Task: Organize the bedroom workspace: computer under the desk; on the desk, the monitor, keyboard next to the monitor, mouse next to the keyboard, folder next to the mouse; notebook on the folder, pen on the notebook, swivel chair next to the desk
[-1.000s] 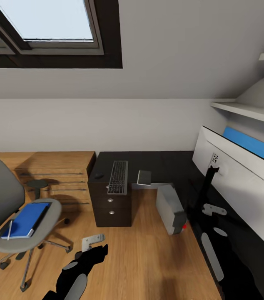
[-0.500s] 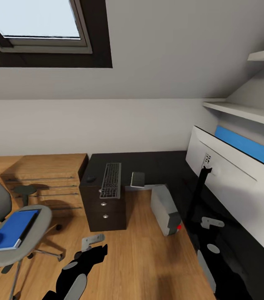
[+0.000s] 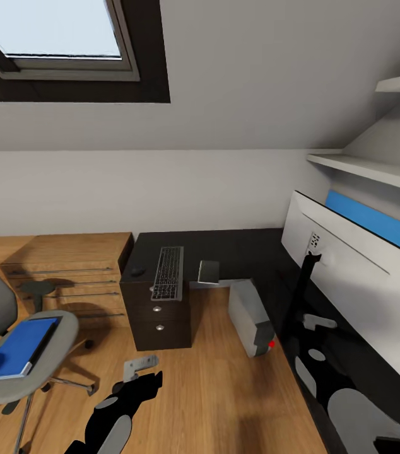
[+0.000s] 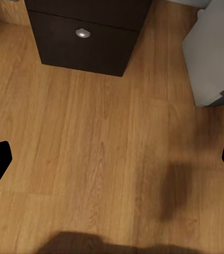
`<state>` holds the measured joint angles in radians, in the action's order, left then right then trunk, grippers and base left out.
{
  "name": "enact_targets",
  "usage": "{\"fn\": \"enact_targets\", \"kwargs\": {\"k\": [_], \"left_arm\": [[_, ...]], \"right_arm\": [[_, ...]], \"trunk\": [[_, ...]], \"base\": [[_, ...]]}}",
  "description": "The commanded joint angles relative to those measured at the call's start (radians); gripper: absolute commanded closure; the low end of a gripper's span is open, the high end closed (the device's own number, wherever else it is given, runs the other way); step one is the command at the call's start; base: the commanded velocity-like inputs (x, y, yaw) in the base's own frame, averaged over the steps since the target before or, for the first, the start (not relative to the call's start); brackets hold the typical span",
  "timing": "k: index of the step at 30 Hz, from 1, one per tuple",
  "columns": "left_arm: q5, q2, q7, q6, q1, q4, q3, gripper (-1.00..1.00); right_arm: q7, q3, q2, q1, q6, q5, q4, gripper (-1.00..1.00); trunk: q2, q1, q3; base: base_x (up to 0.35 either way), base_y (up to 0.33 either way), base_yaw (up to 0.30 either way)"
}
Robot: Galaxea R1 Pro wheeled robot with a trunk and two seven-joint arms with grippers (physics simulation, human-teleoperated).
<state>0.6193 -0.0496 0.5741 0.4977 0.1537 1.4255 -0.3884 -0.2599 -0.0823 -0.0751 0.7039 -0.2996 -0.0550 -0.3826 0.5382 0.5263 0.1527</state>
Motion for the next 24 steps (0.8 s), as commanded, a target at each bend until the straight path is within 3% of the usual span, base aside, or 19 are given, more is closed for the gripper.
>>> {"fn": "enact_targets", "kwargs": {"k": [1, 7, 15, 21, 24], "left_arm": [[0.009, -0.001, 0.010, 0.001, 0.001, 0.001, -0.003, -1.00], [0.009, -0.001, 0.009, 0.001, 0.001, 0.001, -0.003, -1.00], [0.011, 0.000, 0.009, -0.001, 0.001, -0.005, -0.003, -1.00], [0.014, 0.002, 0.010, -0.002, 0.002, -0.020, -0.003, -1.00], [0.012, 0.003, 0.009, -0.002, 0.001, -0.032, -0.003, -1.00]], "right_arm": [[0.001, 0.000, -0.002, 0.006, -0.008, -0.006, 0.014, -1.00], [0.001, 0.000, -0.018, 0.068, -0.020, -0.006, 0.111, -1.00], [0.000, -0.003, -0.027, 0.088, -0.067, -0.009, 0.143, -1.00], [0.000, -0.096, -0.023, 0.091, -0.082, -0.064, 0.146, -1.00], [0.001, -0.108, -0.022, 0.091, -0.083, -0.073, 0.146, -1.00]], "trunk": [[0.002, 0.000, 0.002], [0.002, 0.000, 0.002], [0.002, 0.000, 0.002], [0.002, 0.000, 0.002], [0.002, 0.000, 0.002]], "base": [[0.000, 0.000, 0.000], [0.000, 0.000, 0.000], [0.057, 0.010, 0.000], [0.078, 0.009, 0.000], [0.011, 0.001, 0.000]]}}
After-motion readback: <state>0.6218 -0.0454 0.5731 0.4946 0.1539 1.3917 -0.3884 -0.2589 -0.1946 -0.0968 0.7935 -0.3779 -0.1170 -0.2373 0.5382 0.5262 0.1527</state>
